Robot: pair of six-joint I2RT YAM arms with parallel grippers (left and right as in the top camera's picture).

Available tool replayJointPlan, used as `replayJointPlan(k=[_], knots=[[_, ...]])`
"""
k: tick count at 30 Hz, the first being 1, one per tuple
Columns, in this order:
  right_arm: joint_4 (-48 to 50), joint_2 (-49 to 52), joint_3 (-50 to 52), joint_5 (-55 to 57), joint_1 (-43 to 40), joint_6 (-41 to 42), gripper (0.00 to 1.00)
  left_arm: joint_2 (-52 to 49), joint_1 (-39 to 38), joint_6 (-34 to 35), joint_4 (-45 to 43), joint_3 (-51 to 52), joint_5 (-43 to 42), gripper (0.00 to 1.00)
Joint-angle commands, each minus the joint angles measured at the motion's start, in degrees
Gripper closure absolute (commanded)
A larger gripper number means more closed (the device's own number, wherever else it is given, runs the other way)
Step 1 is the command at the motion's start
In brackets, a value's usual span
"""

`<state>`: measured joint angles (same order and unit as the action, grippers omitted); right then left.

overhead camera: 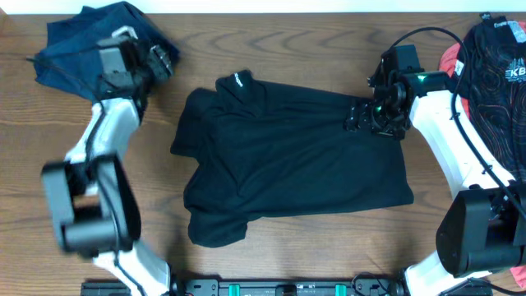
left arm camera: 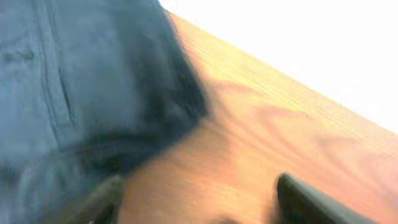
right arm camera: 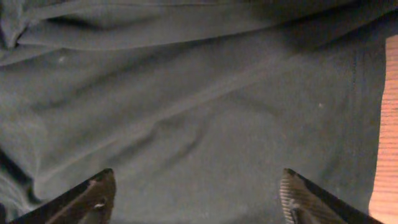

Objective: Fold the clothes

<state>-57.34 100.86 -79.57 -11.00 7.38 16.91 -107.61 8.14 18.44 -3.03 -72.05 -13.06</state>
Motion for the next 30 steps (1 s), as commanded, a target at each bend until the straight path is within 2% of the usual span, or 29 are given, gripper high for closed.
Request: replayJointPlan(k=[1, 6, 12, 14, 16, 19, 22, 24, 29, 30], knots=[[-0.1, -0.5, -0.7, 0.7, 0.5, 0.2, 0.15, 8.7, -3.0, -7.6, 8.1, -0.2, -9.0, 0.16], [-0.1, -0.5, -0.7, 0.5, 0.5, 0.2, 0.14, 11.8, -9.6, -13.6, 16.1, -0.2, -9.0, 0.12], [-0.7, -0.5, -0.7, 0.1, 0.5, 0.2, 0.14, 9.6, -18.3, -13.6, 18.4, -0.2, -8.5, 0.11], [-1.4, -0.5, -0.7, 0.1, 0.5, -0.3, 0.14, 8.5, -20.7, -12.8, 18.2, -0.2, -5.4, 0.12], [-1.9, -0.5, -0.7, 0.1, 0.5, -0.8, 0.14, 7.5, -22.2, -10.0, 17.9, -0.2, -1.9, 0.12], [-2.1, -0.5, -0.7, 0.1, 0.5, -1.4, 0.14, 5.3, -23.0, -5.5, 17.0, -0.2, -0.7, 0.12], [-2.0, -0.5, -0.7, 0.1, 0.6, -1.4, 0.14, 2.6, -23.0, 4.6, 16.9, -0.2, -0.8, 0.12], [-2.0, -0.5, -0.7, 0.1, 0.5, -1.4, 0.14, 0.8, -23.1, 8.9, 16.9, -0.2, -1.6, 0.12], [-2.1, -0.5, -0.7, 0.1, 0.6, -2.0, 0.14, -1.7, -24.1, 13.2, 16.6, -0.2, -2.8, 0.14], [-2.1, -0.5, -0.7, 0.1, 0.6, -2.2, 0.14, -1.9, -24.3, 13.4, 16.2, -0.2, -2.8, 0.17]])
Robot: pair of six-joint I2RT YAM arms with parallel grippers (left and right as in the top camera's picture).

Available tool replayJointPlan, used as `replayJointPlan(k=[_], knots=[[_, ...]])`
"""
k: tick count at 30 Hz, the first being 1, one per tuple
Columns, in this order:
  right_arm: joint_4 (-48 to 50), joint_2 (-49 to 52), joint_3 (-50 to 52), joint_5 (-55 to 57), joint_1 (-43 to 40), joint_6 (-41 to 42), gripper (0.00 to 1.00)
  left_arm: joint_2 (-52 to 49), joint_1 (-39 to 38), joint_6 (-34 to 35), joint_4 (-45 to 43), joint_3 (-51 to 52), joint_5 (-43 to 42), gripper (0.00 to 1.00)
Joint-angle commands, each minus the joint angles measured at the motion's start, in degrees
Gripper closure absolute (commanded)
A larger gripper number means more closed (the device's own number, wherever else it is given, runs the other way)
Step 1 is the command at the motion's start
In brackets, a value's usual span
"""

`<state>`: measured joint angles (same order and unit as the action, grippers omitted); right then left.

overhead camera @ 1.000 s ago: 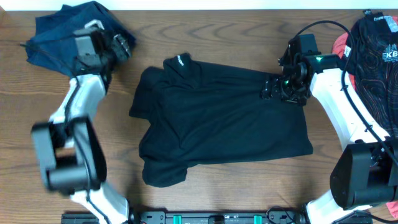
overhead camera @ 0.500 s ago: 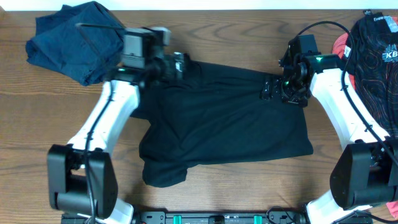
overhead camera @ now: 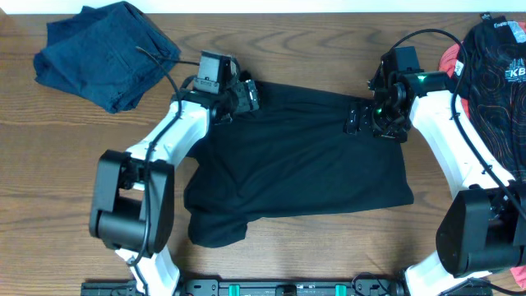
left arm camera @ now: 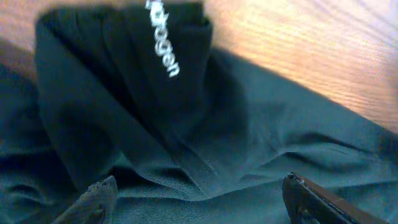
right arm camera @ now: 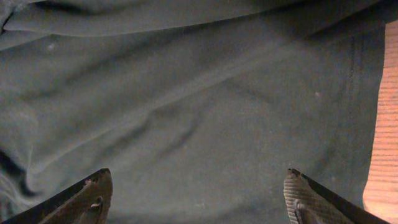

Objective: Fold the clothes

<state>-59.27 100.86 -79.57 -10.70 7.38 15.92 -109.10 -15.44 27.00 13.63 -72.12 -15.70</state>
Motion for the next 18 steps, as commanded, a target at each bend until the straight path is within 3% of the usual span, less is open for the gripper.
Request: replayJointPlan(k=[1, 3, 18], knots=[[-0.1, -0.5, -0.7, -0.2, 0.6, -1.2, 0.14, -0.7, -1.0, 5.3, -1.0, -0.1, -0.1, 0.18], [-0.1, -0.5, -0.6, -0.2, 0.6, -1.2, 0.14, -1.2, -1.3, 6.4, -2.2, -0.1, -0.1, 0.22], [-0.2, -0.5, -0.6, -0.2, 0.6, -1.3, 0.14, -6.7, -2.4, 11.5, -6.4, -0.1, -0.2, 0.23]])
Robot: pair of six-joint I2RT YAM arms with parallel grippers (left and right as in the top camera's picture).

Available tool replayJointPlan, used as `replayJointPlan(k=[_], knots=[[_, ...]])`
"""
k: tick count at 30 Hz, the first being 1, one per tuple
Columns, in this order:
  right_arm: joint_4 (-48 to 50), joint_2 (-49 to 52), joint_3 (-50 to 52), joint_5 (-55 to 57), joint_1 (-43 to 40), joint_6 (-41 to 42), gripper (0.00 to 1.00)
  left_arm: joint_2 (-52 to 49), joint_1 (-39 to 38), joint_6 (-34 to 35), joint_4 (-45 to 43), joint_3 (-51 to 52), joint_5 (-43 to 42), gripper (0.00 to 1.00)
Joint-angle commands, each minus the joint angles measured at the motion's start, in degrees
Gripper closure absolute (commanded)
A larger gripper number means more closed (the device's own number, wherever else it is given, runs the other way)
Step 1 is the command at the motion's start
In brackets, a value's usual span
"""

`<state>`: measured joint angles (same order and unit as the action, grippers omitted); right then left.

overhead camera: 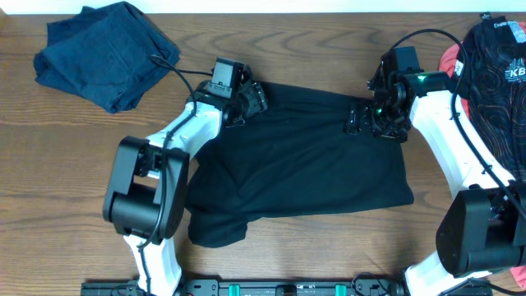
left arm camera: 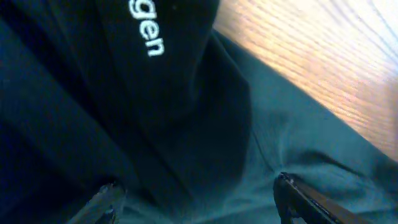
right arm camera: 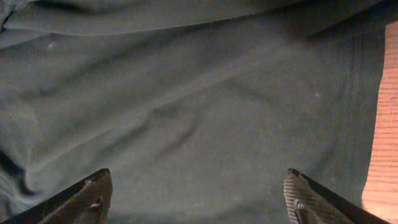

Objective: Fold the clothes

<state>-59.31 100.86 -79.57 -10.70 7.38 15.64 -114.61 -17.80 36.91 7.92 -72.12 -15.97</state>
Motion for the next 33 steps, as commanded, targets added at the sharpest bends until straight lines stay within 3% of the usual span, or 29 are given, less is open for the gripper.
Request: replayJointPlan(k=[1, 4, 20, 33], knots=[[-0.1, -0.5, -0.6, -0.2, 0.6, -1.0, 0.14, -1.2, -0.1, 1.7, -1.1, -0.1, 0.1, 0.22], [-0.1, -0.5, -0.6, -0.2, 0.6, -1.0, 0.14, -1.3, -0.1, 1.8, -2.3, -0.1, 0.0, 0.23], [-0.3, -0.5, -0.6, -0.2, 0.6, -1.0, 0.14, -1.3, -0.1, 1.5, -7.0, -0.1, 0.2, 0.54], [-0.3, -0.5, -0.6, -0.2, 0.6, -1.0, 0.14, -1.3, 0.0, 1.3, -7.4, -0.1, 1.7, 0.94]])
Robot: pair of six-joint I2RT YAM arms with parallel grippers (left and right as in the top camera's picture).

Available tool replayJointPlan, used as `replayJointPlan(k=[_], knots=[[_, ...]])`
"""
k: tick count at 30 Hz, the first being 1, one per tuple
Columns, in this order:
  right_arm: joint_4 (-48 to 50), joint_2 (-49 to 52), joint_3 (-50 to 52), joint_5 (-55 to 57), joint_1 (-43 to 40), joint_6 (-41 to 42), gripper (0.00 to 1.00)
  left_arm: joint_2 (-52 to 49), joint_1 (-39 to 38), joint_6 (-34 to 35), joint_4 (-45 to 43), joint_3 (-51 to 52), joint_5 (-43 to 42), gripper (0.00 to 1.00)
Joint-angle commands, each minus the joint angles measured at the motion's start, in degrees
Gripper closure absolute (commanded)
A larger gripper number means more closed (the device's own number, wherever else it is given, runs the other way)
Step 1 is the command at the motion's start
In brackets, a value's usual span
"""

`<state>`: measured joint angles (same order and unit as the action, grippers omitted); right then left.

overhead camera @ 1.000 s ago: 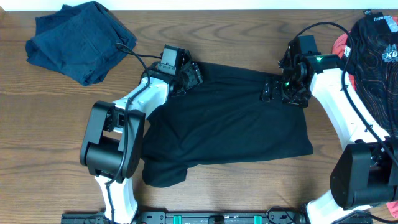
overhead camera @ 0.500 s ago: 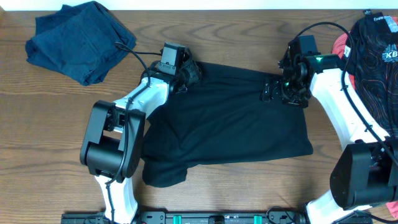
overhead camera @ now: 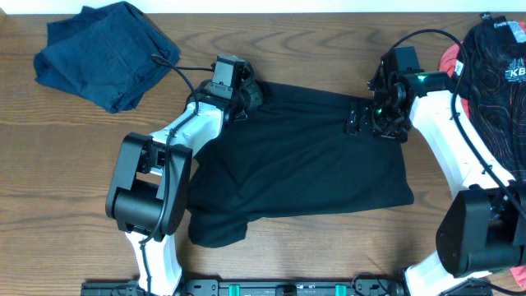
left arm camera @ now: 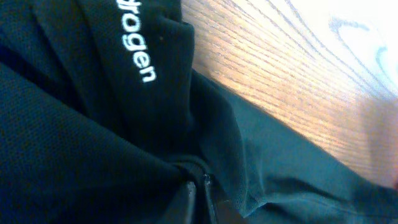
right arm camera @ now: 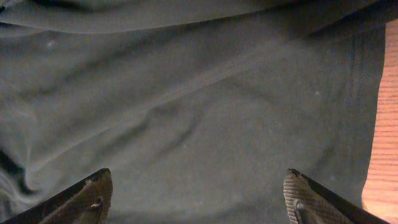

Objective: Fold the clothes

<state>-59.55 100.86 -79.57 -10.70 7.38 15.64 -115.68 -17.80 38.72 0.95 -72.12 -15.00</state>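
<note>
A black polo shirt (overhead camera: 304, 156) lies spread across the middle of the table, with its collar at the back left. White lettering (left arm camera: 135, 46) runs along the collar. My left gripper (overhead camera: 246, 94) is at the collar, and the left wrist view shows it (left arm camera: 200, 190) shut on a fold of the shirt (left arm camera: 93, 124) just below the lettering. My right gripper (overhead camera: 359, 119) hangs over the shirt's back right corner. In the right wrist view it (right arm camera: 198, 193) stands open, with its fingers (right arm camera: 87, 196) wide apart above the cloth (right arm camera: 186, 93).
A folded navy garment (overhead camera: 103, 53) sits at the back left corner. At the far right edge lies a black printed shirt (overhead camera: 493, 57) over something red (overhead camera: 448, 57). Bare wooden table (overhead camera: 49, 164) shows left of the black shirt.
My left gripper, which was open over the collar, is now shut on a fold of the black shirt beside the lettering. The right gripper has not moved.
My left gripper was first open at the navy garment in the back left corner. Then it was open over the black shirt's collar, then lower over it, and now it pinches the cloth there. My right gripper stayed open over the shirt's back right corner throughout.
</note>
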Motion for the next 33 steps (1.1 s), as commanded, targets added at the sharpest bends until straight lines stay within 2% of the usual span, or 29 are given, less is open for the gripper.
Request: replayJointPlan(k=[1, 14, 20, 26, 29, 33], knots=[[-0.1, -0.5, -0.6, -0.2, 0.6, -1.0, 0.14, -0.2, 0.0, -0.5, -0.7, -0.1, 0.7, 0.94], [-0.1, -0.5, -0.6, -0.2, 0.6, -1.2, 0.14, 4.9, 0.0, -0.3, -1.7, -0.1, -1.0, 0.94], [-0.1, -0.5, -0.6, -0.2, 0.6, -1.2, 0.14, 5.1, 0.0, -0.3, -5.5, -0.1, 0.0, 0.94], [0.3, -0.5, -0.6, -0.2, 0.6, -1.1, 0.15, 5.0, 0.0, -1.3, -12.5, -0.1, 10.3, 0.94], [0.5, -0.5, -0.6, -0.2, 0.6, -1.1, 0.15, 4.6, 0.0, -4.7, -17.9, -0.1, 14.8, 0.94], [0.4, -0.5, -0.6, -0.3, 0.6, -0.6, 0.15, 3.5, 0.4, -9.3, -24.2, -0.1, 24.7, 0.94]])
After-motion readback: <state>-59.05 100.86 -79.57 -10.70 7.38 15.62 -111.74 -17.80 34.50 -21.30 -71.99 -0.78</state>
